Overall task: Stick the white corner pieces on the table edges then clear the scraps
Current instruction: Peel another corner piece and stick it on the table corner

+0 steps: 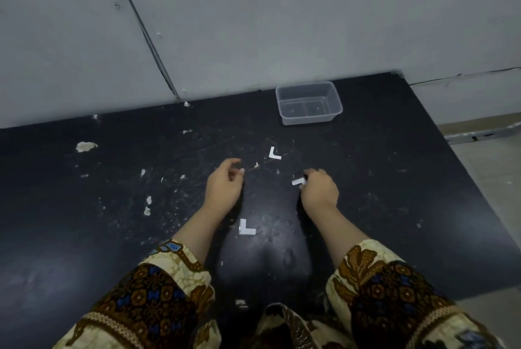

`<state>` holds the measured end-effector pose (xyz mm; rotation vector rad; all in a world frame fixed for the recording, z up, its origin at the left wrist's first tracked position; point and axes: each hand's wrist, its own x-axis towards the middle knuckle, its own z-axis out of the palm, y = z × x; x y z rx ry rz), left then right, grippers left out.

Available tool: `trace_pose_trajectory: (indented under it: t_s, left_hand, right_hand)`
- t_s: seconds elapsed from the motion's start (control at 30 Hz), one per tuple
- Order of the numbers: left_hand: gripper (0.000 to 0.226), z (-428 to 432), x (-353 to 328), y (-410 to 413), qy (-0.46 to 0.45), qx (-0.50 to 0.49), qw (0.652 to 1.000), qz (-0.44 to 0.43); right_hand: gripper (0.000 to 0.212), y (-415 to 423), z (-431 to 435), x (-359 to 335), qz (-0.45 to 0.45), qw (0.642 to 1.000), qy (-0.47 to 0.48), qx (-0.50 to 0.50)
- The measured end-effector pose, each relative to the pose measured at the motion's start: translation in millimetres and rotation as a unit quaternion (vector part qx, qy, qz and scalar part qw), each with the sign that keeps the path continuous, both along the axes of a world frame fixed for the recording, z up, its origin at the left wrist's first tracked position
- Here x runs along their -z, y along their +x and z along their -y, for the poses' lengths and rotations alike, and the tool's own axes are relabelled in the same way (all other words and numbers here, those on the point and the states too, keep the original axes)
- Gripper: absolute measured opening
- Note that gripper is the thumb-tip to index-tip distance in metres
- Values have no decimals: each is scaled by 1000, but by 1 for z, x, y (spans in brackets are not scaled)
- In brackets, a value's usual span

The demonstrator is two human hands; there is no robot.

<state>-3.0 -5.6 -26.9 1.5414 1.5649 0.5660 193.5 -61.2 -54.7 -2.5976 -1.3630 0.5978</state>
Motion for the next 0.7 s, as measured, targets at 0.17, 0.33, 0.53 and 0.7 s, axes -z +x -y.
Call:
trace_pose_trajectory:
  t_s: [0.17, 0.33, 0.53, 0.7]
  left_hand:
    - [31, 3, -2, -7, -24, 8, 1000, -9]
    - [31, -3, 1, -12, -116, 23, 993, 26]
    - [27, -4, -9, -20, -198, 13, 973, 120]
    - [20, -8, -11, -29, -194, -37, 969, 150]
  right_hand:
    - [32, -21, -2, -5, -22, 999, 0, -23]
    - [30, -47, -13, -17, -86, 989, 55, -106]
    - [35, -75, -25, -34, -136, 967, 119, -178]
    - [37, -80, -28, -40, -163, 953, 150, -207]
